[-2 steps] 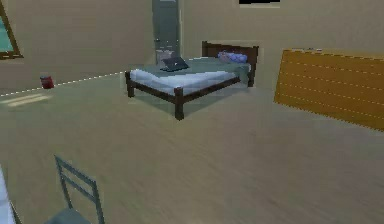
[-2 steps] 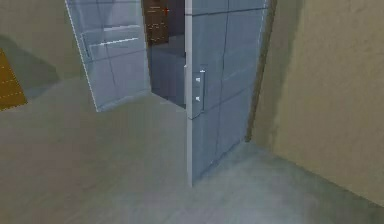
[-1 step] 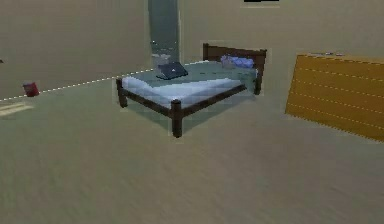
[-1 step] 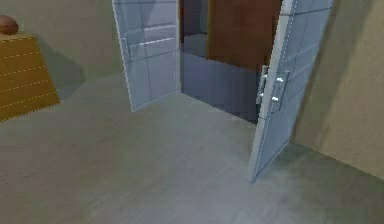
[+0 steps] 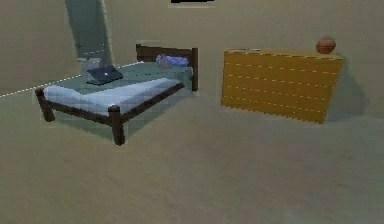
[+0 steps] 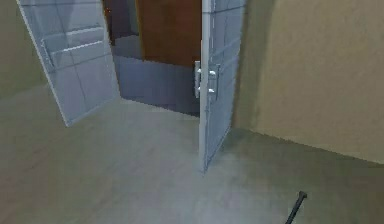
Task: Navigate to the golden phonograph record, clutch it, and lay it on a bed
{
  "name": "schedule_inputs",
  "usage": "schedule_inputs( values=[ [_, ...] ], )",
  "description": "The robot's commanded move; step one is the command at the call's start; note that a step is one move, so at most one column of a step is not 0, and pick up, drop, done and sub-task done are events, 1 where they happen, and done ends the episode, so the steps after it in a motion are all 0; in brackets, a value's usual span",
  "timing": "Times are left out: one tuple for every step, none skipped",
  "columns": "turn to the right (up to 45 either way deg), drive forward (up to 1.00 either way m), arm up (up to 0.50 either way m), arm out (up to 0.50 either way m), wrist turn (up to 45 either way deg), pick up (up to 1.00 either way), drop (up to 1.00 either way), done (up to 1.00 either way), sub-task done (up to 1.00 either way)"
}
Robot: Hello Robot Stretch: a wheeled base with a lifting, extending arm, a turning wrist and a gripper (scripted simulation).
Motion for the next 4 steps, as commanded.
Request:
schedule_inputs(
  values=[
    [0.0,1.0,0.0,0.0,0.0,0.0,0.0,0.0,0.0],
    [0.0,1.0,0.0,0.0,0.0,0.0,0.0,0.0,0.0],
    [0.0,0.9,0.0,0.0,0.0,0.0,0.0,0.0,0.0],
    [39.0,0.0,0.0,0.0,0.0,0.0,0.0,0.0,0.0]
  ],
)
